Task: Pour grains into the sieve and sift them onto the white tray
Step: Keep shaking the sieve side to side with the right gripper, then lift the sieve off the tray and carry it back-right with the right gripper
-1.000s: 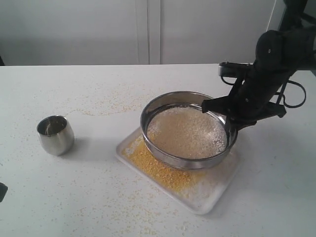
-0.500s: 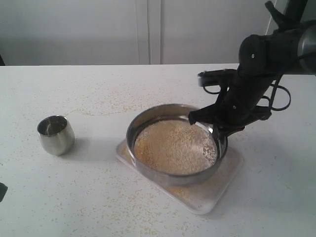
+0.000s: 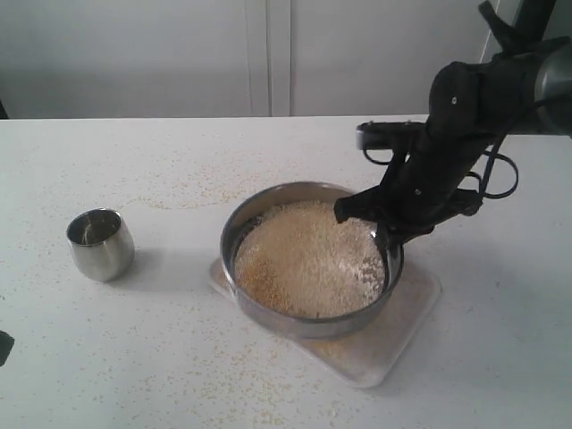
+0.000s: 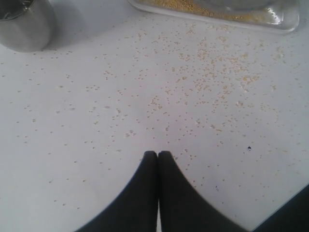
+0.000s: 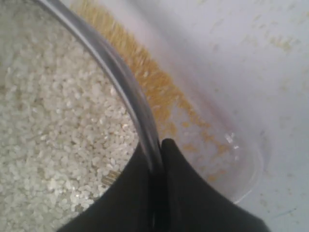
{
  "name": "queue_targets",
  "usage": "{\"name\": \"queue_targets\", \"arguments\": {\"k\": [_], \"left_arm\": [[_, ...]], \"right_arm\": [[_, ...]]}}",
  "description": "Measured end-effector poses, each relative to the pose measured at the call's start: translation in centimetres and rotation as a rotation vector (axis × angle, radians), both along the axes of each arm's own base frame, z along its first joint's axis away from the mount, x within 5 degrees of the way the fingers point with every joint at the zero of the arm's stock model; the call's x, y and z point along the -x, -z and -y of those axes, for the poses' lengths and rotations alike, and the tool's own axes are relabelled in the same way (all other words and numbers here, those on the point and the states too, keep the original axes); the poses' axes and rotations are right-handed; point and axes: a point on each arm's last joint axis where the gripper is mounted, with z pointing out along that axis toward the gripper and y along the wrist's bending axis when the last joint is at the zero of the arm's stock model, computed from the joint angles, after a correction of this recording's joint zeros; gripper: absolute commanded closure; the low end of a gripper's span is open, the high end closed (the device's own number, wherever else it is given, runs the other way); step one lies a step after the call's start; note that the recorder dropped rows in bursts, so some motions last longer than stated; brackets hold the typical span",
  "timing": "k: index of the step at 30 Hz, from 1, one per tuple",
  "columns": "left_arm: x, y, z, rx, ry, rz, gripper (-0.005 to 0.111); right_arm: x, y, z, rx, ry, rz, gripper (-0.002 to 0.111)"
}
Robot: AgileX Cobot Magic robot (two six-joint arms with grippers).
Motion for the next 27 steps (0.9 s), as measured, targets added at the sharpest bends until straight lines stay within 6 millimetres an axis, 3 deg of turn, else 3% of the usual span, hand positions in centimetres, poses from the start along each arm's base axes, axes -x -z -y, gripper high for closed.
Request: {"name": "queue_targets", "arguments": {"k": [3, 12, 22, 27], "left_arm": [[0.0, 0.0, 0.0, 0.0, 0.0, 0.0, 0.107], [0.0, 0.0, 0.0, 0.0, 0.0, 0.0, 0.107], [0.0, 0.0, 0.0, 0.0, 0.0, 0.0, 0.107], [0.0, 0.0, 0.0, 0.0, 0.0, 0.0, 0.107]], "right_arm": [[0.4, 0.2, -0.7, -0.01, -0.015, -0.021, 0.108], [-1.2, -1.2, -0.3, -0.056, 0.045, 0.071, 0.108], [-4.5, -4.6, 3.5, -0.086, 0.158, 0.174, 0.108], [-6.2, -4.8, 5.0, -0.083, 0.195, 0.167, 0.108]]}}
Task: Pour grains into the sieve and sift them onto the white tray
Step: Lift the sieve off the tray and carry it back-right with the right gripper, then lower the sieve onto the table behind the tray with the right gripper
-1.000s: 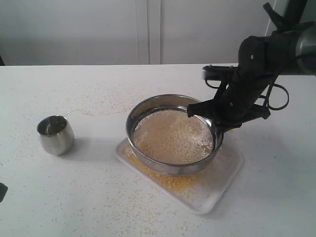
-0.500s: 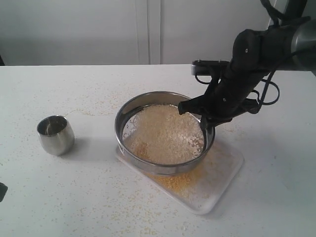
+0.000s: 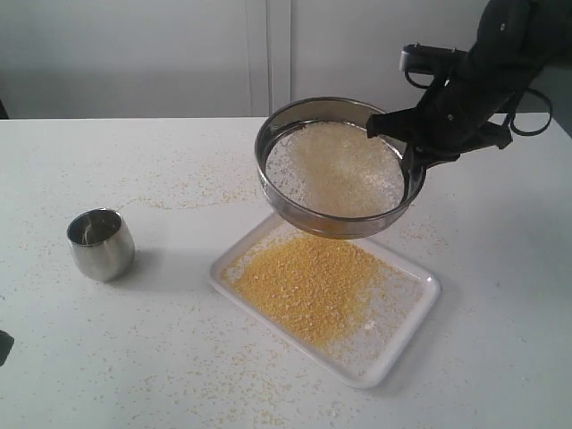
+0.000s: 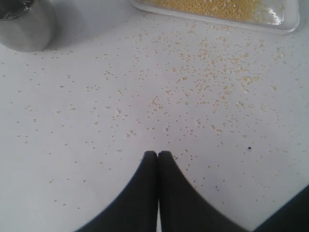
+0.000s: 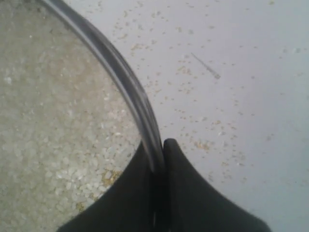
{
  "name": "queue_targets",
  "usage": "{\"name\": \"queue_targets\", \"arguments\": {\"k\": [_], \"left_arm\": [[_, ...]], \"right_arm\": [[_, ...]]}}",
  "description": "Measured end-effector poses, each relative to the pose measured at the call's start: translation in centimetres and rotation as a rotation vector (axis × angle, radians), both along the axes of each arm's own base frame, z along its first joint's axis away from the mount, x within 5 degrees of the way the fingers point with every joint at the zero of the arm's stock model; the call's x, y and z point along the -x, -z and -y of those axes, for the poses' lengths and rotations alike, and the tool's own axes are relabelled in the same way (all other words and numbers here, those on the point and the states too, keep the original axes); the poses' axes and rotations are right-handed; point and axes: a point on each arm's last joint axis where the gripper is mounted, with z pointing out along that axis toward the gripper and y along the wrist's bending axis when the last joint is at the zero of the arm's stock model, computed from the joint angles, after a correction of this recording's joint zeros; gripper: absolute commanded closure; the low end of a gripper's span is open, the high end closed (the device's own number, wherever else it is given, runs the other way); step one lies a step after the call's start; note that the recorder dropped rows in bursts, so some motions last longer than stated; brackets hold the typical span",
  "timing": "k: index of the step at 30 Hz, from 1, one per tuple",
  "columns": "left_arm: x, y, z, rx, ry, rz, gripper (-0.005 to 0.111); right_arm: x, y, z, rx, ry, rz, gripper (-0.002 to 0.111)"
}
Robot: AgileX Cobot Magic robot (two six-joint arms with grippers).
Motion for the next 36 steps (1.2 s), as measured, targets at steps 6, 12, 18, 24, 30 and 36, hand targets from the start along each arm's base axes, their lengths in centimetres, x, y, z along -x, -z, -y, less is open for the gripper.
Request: {"name": "queue_targets", "arguments": {"k": [6, 12, 18, 24, 30, 36], "left_arm": [[0.0, 0.0, 0.0, 0.0, 0.0, 0.0, 0.107], [0.0, 0.0, 0.0, 0.0, 0.0, 0.0, 0.107], [0.0, 0.0, 0.0, 0.0, 0.0, 0.0, 0.107], [0.0, 0.0, 0.0, 0.0, 0.0, 0.0, 0.107], [0.0, 0.0, 0.0, 0.0, 0.0, 0.0, 0.107], [0.0, 0.0, 0.0, 0.0, 0.0, 0.0, 0.107]], "right_arm": [[-2.5, 1.2, 2.0, -0.01, 0.08, -0.055, 0.108], [-4.8, 1.8, 3.7, -0.028, 0.16, -0.065, 0.108], [-6.7, 3.1, 5.0, -0.014, 0.272, -0.068, 0.108], [-7.3, 5.3, 5.4, 0.021, 0.323, -0.107, 0.108], [-7.5, 6.9, 5.4, 0.025, 0.339, -0.137, 0.108], [-7.7, 7.4, 5.4, 0.02, 0.349, -0.131, 0.108]]}}
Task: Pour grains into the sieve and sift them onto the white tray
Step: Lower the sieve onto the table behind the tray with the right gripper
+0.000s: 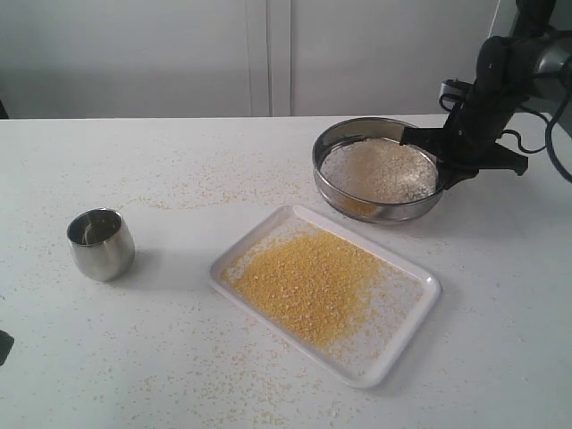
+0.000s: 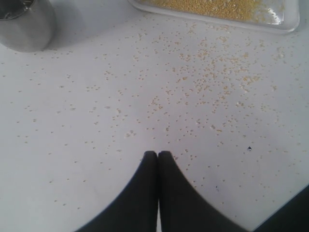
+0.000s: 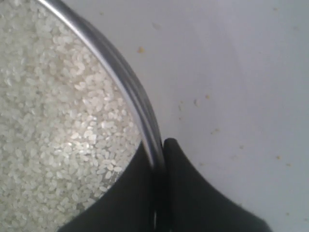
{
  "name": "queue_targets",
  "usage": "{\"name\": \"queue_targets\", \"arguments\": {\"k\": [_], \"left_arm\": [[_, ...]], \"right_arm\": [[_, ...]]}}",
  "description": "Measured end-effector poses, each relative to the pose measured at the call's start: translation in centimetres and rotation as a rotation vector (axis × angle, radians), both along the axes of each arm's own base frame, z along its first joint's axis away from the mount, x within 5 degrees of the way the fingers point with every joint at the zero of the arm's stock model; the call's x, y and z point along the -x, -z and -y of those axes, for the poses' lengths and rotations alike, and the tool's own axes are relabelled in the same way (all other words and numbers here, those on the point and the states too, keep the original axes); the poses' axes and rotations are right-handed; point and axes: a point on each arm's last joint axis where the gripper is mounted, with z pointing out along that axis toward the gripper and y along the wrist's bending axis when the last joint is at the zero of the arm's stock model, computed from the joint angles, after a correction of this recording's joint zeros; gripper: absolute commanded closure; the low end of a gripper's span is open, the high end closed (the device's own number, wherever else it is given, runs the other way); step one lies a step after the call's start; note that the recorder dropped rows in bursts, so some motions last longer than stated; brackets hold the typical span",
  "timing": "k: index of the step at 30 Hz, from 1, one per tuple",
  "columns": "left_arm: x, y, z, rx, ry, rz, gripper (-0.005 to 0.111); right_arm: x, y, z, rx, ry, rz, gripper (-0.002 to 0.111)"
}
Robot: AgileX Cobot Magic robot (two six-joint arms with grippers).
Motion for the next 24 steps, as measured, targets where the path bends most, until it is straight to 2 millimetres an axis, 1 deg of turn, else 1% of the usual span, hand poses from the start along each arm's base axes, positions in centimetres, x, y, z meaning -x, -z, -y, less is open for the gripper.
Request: {"name": "queue_targets", "arguments": {"k": [4, 9, 20, 24], "left_arm": [[0.0, 0.0, 0.0, 0.0, 0.0, 0.0, 0.107], [0.0, 0.0, 0.0, 0.0, 0.0, 0.0, 0.107], [0.0, 0.0, 0.0, 0.0, 0.0, 0.0, 0.107], [0.0, 0.0, 0.0, 0.0, 0.0, 0.0, 0.107]], "right_arm": [[-0.1, 0.2, 0.0, 0.001, 0.001, 0.003, 0.108], [-0.1, 0.8, 0.0, 0.003, 0.003, -0.01, 0.108], [-0.2, 0.8, 0.3, 0.04, -0.011, -0.005, 0.108], [-0.2, 1.2, 0.3, 0.046, -0.013, -0.014, 0.108]]}}
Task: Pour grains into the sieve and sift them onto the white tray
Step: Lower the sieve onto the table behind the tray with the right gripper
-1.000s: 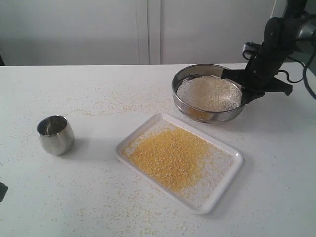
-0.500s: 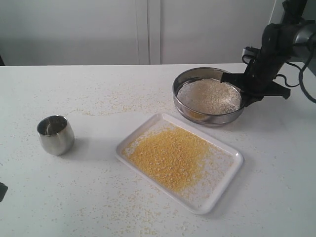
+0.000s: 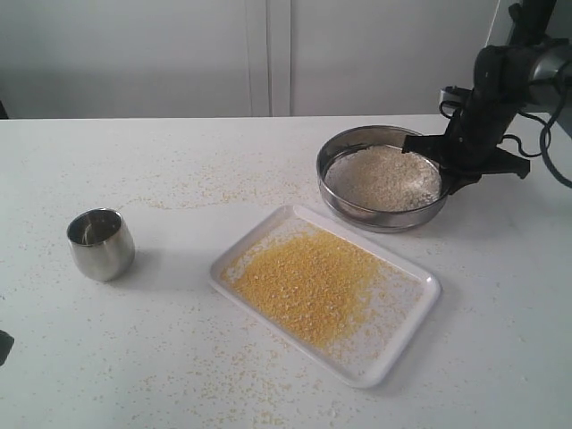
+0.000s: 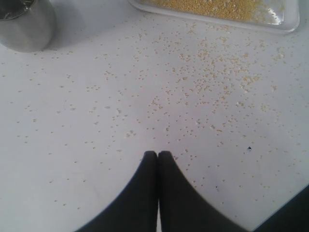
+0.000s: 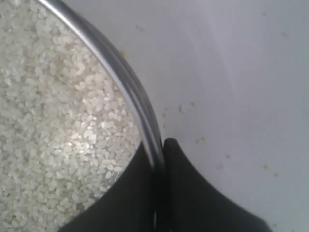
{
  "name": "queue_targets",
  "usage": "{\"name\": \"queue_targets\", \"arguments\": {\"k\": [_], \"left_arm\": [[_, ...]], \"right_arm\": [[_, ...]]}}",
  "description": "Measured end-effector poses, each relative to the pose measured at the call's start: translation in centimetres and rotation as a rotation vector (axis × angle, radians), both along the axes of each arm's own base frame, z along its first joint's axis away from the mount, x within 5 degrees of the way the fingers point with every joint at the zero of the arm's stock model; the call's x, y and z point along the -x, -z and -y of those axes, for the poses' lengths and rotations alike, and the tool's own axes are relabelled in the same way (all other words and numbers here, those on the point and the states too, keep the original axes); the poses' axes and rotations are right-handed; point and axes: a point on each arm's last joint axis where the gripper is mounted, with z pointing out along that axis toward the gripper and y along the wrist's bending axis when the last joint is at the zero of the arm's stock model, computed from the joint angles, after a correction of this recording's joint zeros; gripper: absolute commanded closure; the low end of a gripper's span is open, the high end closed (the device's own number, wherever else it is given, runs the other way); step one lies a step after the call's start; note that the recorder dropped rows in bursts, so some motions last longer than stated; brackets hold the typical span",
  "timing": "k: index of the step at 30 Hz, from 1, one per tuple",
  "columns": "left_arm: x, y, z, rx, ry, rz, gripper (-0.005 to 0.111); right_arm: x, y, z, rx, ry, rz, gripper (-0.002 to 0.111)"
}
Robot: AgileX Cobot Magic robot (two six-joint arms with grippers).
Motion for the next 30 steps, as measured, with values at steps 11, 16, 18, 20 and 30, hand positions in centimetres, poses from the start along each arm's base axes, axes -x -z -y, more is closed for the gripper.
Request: {"name": "queue_targets", "arguments": {"k": [11, 16, 18, 20, 30], "left_arm": [[0.0, 0.0, 0.0, 0.0, 0.0, 0.0, 0.107], [0.0, 0.0, 0.0, 0.0, 0.0, 0.0, 0.107], [0.0, 0.0, 0.0, 0.0, 0.0, 0.0, 0.107], [0.0, 0.0, 0.0, 0.0, 0.0, 0.0, 0.107], [0.0, 0.0, 0.0, 0.0, 0.0, 0.0, 0.107]], "right_arm": [[0.17, 0.28, 0.01, 0.001, 0.002, -0.026, 0.108], [0.28, 0.31, 0.02, 0.001, 0.006, -0.039, 0.108], [0.37, 0.34, -0.01, -0.005, 0.013, -0.049, 0.107], [0.41, 0.35, -0.01, -0.008, 0.023, -0.053, 0.103], [0.36, 0.33, -0.02, -0.011, 0.03, -0.049, 0.091]]}}
